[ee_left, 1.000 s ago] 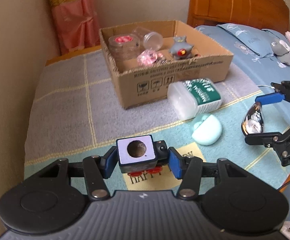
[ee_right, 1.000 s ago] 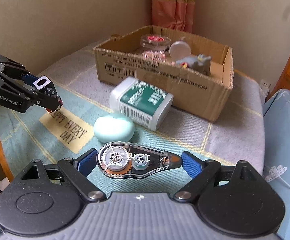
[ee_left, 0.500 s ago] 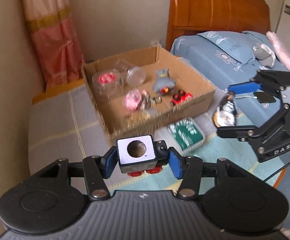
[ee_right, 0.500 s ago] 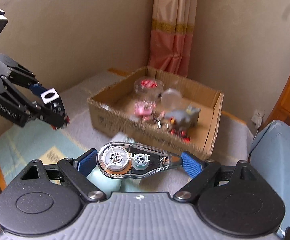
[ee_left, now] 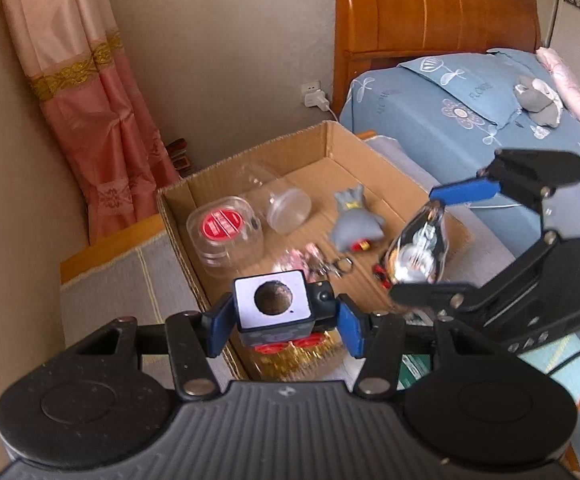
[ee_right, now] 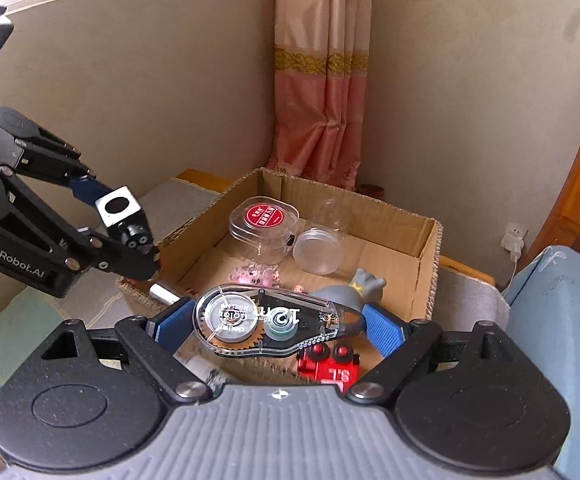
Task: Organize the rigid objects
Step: 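Carry the black train and tape dispenser into the box and open both tools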
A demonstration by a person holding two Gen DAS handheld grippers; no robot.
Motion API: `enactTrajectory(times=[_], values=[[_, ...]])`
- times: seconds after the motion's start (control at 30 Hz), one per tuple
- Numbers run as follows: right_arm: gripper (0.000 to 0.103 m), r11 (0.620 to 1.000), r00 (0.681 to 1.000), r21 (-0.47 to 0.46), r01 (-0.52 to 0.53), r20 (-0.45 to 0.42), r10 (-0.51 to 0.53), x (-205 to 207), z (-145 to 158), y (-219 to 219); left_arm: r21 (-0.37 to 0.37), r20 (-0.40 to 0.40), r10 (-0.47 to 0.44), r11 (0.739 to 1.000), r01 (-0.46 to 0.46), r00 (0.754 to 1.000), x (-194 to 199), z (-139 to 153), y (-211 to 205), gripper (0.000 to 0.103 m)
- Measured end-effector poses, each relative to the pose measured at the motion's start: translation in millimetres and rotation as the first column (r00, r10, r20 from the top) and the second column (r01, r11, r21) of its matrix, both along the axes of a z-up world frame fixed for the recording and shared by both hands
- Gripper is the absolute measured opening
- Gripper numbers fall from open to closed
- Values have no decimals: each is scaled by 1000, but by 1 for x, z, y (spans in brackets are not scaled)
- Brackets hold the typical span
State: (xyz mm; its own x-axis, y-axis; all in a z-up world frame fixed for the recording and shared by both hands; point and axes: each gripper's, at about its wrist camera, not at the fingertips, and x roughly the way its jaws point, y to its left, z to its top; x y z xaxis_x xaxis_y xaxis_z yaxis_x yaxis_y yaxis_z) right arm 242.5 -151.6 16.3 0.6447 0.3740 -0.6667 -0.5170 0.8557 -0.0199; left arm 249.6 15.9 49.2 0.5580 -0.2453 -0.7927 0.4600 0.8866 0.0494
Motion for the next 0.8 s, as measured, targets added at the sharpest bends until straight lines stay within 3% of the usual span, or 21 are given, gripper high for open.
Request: enactTrajectory(times=[0.2, 0.27, 0.3, 0.63, 0.8], values=[[93, 1000, 999, 1, 21, -25, -21, 27, -16, 9, 40, 8, -16, 999, 15, 1000, 25, 1, -13, 53], [98, 1000, 999, -3, 24, -25, -24, 29, -20, 11, 46, 9, -24, 999, 24, 1000, 31, 1, -17, 53], [103, 1000, 999, 0, 30, -21, -30, 28, -21, 10, 45, 10, -28, 999, 28, 1000, 34, 2, -19, 53], [103, 999, 998, 12, 53, -30, -52, -1, -26, -7, 38, -9, -75, 996, 75, 997, 77, -2, -59, 53], [103, 998, 998, 15, 64, -27, -63, -9, -25, -13, 58, -40, -93, 994, 95, 995, 102, -18, -89, 53]])
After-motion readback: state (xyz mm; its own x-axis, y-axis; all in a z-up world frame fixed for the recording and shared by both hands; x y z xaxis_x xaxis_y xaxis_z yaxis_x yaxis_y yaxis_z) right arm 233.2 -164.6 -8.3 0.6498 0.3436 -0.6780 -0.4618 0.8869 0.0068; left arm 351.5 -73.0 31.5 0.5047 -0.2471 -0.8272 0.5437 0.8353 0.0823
